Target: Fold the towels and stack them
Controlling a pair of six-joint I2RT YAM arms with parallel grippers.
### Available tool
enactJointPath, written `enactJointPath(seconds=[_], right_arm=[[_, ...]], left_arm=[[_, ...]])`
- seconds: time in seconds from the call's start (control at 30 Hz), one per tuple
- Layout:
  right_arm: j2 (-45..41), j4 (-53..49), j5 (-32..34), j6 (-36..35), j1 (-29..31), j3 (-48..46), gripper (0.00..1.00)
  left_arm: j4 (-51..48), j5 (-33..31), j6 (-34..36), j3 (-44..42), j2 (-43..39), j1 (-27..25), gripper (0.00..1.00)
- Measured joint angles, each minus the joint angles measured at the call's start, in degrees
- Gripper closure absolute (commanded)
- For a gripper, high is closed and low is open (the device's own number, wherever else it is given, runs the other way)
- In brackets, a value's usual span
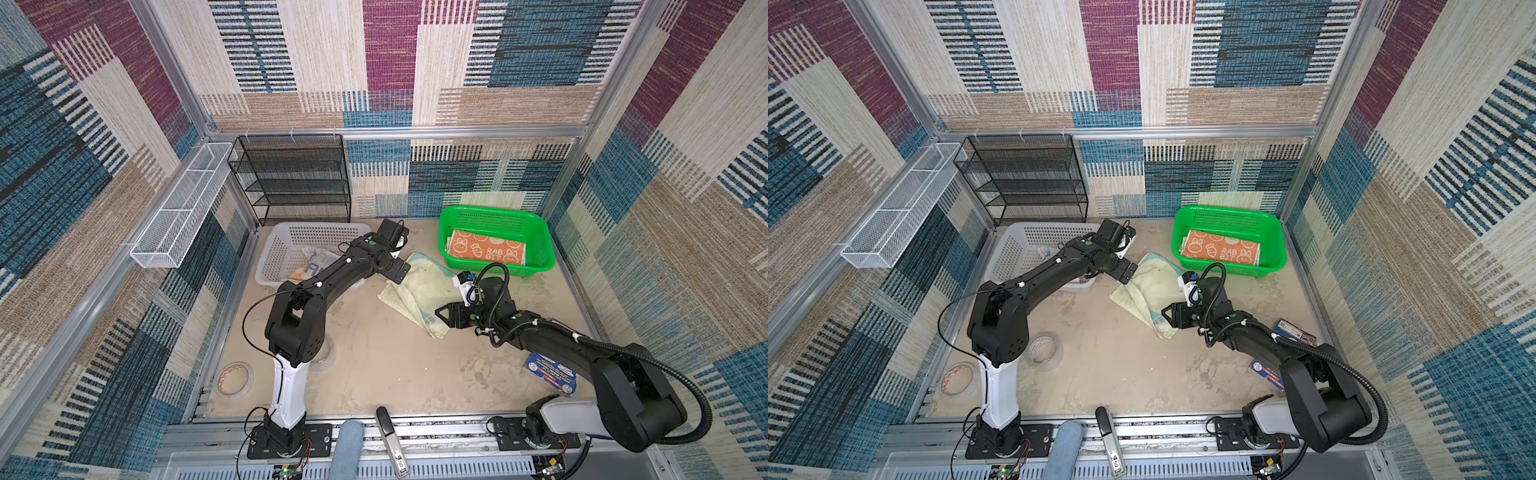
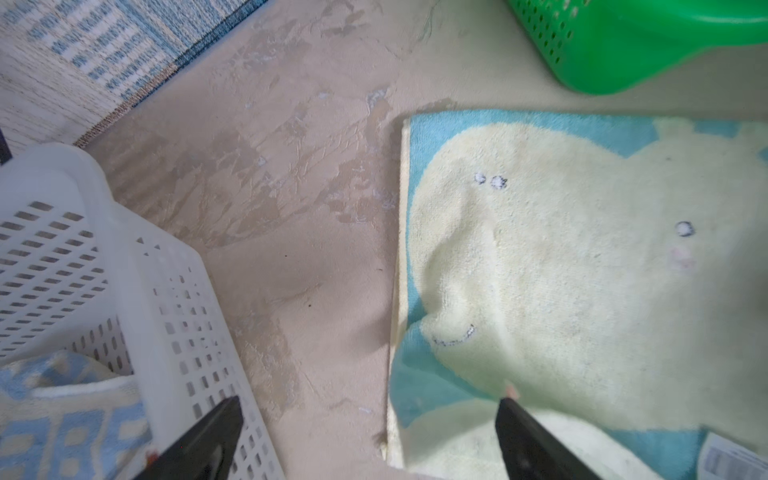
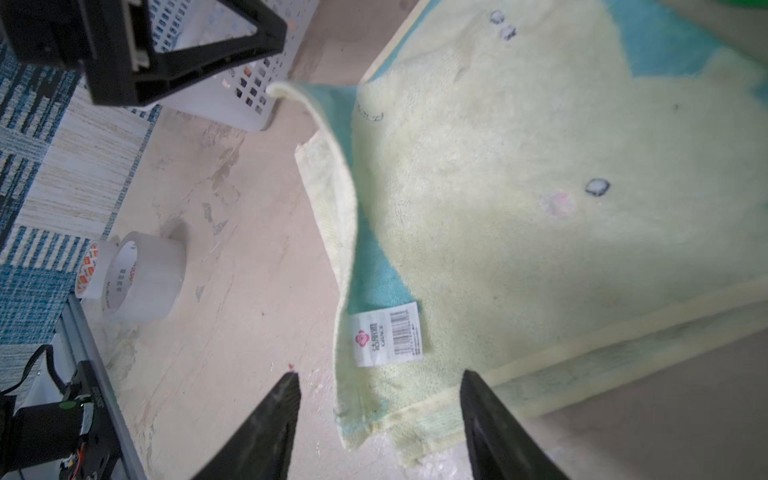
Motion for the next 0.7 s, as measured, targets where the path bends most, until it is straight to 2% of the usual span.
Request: enactJointPath(seconds=[0.23,0.4,0.53,0.7], right_arm=[[5.7,0.5,1.9,1.7,3.3,1.4,0.54],[10.4,0.8,3.4,3.5,5.7,1.6,0.73],[10.7,0.5,5.2,5.4,5.7,-0.7,0.76],[5.5,0.1,7.8,8.5,5.6,-5.5,0.77]], left_arm=[[5.8,3.0,-0.3,-4.5,-5.3,-0.1,0.04],[8.2,4.2,-1.3,-5.7,-6.0,-0.1,0.05],[8.3,4.4,-1.6,-5.2,-5.0,-0.1,0.01],[7.3,4.8,-1.8,-1.9,-1.7,-0.1,0.01]])
